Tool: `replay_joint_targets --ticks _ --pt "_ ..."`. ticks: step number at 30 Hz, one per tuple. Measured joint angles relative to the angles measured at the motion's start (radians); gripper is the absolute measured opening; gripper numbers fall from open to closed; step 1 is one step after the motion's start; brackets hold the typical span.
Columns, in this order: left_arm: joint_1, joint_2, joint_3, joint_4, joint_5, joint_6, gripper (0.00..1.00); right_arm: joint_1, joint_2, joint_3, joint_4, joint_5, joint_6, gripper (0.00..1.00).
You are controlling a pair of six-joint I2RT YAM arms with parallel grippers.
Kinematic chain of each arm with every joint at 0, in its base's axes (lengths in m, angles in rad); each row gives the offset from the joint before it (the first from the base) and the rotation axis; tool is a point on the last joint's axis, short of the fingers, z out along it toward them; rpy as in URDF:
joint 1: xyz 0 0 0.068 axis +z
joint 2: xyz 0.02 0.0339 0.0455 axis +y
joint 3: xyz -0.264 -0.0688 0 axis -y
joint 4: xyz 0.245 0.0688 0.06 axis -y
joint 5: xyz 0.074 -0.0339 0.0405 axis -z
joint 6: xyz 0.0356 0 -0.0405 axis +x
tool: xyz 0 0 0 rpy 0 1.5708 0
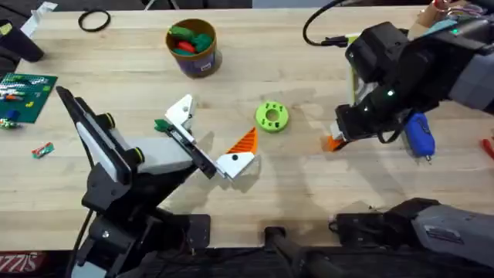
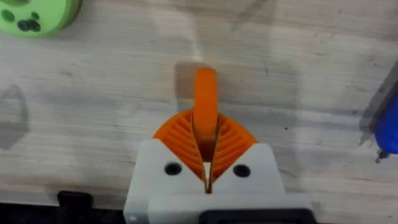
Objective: Pick up the gripper from the table and insert it into the empty holder that is missing its gripper. Then pick up a screw, insert it into the mounting hole, and use the screwdriver to tighten it. Finally, clean up the table by picking up the vegetable and placing it into the bucket.
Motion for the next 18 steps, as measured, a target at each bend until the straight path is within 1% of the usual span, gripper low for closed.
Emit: replay_joint_targets --ticks 3,10,12,18 --pt "0.0 0.0 0.0 0.0 0.0 0.0 0.988 0.0 0.002 0.054 -0.043 -0.001 0.0 0.008" --pt "0.0 0.0 0.0 0.0 0.0 0.0 0.988 0.0 0.002 0.269 -0.051 -0.07 0.0 0.007" --pt "0.0 0.0 0.0 0.0 0.0 0.0 0.988 0.0 0.002 0.295 -0.039 -0.092 0.0 0.007" --pt "0.0 0.0 0.0 0.0 0.0 0.0 0.988 0.0 0.002 0.299 0.01 -0.183 0.001 0.007"
